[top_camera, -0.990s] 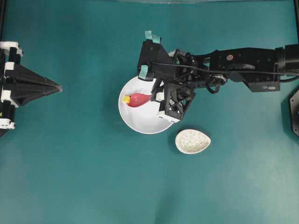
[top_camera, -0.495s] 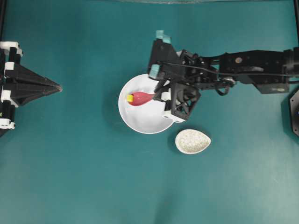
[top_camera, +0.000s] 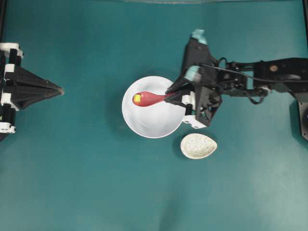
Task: Scoop the yellow hexagonal prism block from the bowl with a spoon using the right arm.
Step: 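Lift the spoon with the yellow block up out of the bowl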
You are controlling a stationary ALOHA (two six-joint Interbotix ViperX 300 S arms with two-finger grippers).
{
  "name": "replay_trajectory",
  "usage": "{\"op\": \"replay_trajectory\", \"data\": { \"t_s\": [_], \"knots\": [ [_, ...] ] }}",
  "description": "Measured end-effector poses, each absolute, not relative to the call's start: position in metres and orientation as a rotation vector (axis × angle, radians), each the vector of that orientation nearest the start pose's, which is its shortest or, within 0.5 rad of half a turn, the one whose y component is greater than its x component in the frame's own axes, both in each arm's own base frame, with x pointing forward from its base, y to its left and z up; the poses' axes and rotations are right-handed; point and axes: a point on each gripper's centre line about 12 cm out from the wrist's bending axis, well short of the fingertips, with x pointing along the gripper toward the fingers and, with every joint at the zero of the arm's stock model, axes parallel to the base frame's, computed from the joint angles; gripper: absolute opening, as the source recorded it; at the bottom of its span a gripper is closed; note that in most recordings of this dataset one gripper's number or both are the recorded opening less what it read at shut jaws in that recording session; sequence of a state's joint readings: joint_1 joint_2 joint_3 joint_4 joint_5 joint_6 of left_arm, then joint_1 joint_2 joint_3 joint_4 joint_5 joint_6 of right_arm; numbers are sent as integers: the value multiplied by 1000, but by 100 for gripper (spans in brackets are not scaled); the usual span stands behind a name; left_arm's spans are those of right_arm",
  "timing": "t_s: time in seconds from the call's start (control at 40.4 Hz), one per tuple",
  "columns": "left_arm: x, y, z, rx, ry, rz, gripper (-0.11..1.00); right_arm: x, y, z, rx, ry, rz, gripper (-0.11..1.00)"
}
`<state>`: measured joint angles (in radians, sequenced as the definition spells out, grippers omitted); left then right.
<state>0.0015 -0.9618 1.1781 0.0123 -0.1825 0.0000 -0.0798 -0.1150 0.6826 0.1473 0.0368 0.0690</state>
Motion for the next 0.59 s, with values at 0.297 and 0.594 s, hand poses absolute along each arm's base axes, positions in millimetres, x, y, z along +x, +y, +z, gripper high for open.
{"op": "replay_trajectory", "data": {
  "t_s": [0.297, 0.594],
  "knots": [
    [199, 0, 279, 15, 32, -1, 0, 354, -29, 233, 223, 410, -136, 23],
    [199, 0, 280, 15, 31, -1, 0, 338, -28, 271, 209, 293, -125, 23]
  ]
}}
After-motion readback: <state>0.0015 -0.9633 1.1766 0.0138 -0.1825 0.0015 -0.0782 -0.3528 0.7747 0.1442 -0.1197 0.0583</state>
